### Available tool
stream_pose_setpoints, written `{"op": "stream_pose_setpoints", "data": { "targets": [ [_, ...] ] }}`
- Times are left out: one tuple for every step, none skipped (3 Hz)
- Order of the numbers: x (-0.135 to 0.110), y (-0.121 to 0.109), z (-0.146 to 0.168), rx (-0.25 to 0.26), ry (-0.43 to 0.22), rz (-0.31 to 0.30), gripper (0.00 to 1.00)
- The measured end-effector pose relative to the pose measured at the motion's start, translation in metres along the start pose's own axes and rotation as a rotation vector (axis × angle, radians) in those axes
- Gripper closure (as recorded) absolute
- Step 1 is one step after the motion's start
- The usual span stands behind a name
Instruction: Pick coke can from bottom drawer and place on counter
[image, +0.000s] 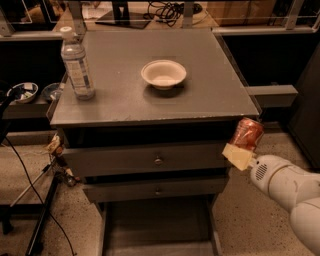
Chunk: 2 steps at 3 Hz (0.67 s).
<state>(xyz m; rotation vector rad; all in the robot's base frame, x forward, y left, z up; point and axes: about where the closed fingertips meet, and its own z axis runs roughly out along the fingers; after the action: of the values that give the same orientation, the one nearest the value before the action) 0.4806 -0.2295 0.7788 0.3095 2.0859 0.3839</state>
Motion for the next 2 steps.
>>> {"op": "stream_pose_setpoints", "data": {
  "targets": [
    [-0.0637,0.0145,0.0070,-0.013,-0.075,-0.012,1.00],
    [-0.0706,0.0165,0.0077,-0.014,-0.082,-0.023,1.00]
  ]
}}
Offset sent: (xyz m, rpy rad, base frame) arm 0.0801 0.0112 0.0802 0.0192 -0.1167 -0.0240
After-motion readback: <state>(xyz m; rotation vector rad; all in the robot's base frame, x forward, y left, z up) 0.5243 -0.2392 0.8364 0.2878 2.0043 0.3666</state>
